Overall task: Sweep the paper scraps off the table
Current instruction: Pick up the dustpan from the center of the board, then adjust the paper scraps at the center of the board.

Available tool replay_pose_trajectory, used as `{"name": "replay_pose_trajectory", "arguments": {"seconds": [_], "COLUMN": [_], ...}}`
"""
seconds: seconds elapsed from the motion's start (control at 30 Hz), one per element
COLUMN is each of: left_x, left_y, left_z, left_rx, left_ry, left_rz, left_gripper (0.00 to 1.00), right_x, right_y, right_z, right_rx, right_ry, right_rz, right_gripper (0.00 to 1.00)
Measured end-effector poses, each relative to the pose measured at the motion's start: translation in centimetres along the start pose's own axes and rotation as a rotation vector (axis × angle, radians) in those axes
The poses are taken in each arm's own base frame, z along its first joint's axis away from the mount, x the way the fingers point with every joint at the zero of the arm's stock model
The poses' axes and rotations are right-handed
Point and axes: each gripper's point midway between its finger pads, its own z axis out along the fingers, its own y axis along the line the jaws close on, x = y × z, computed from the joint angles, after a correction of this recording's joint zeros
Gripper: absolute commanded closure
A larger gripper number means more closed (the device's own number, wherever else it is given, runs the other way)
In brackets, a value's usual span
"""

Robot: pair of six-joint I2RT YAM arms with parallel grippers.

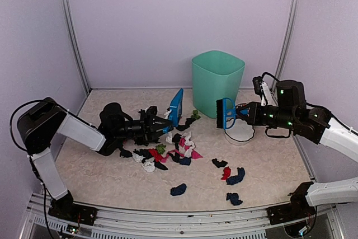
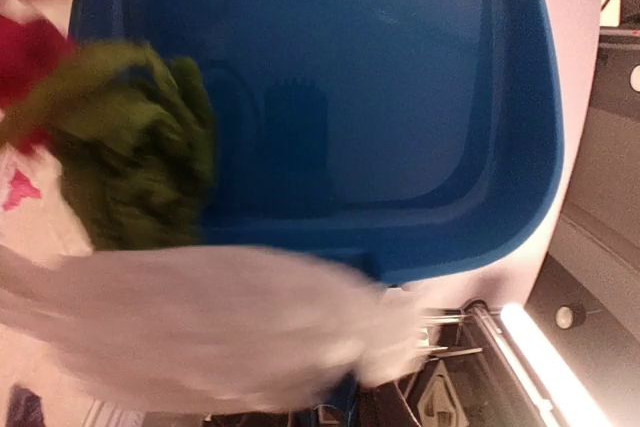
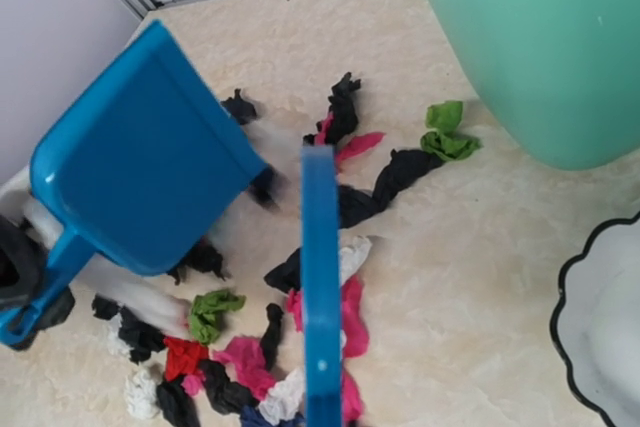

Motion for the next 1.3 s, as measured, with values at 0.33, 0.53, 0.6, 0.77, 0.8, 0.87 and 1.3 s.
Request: {"name": "replay_pose_trajectory", "arguments": {"seconds": [0.33, 0.53, 0.6, 0.77, 0.8, 0.87, 1.3], "left_x": [2.2, 1.4, 1.3, 1.1, 1.0, 0.6, -1.7], "left_y": [-4.1, -5.9, -6.8, -9.1, -9.4, -9.8, -8.3], "left_z": [1.4, 0.1, -0.2, -0.8, -1.0, -1.3, -5.9], "left_rx": [0.223, 0.24, 0.236, 0.174, 0.149, 0.095, -0.368], "left_ry": [0.098, 0.081, 0.077, 0.054, 0.047, 0.023, -0.137], "left_rz": [-0.093, -0.028, 0.011, 0.157, 0.183, 0.245, 0.54], "left_gripper": [1.0, 1.0, 1.0, 1.0, 1.0, 1.0, 1.0], "right_x": [-0.1, -0.2, -0.2, -0.1, -0.1, -0.1, 0.2], "right_y": [-0.1, -0.1, -0.1, -0.2, -0.2, -0.2, 0.2], "right_z": [-0.1, -0.1, -0.1, 0.0, 0.0, 0.1, 0.4], "right_rx": [0.005, 0.009, 0.009, 0.011, 0.012, 0.013, -0.016], "right_ry": [-0.007, -0.009, -0.009, -0.005, -0.005, -0.004, 0.011], "right_rz": [0.006, 0.006, 0.005, 0.002, 0.002, 0.0, -0.016], "right_gripper": [1.0, 1.0, 1.0, 1.0, 1.0, 1.0, 1.0]}}
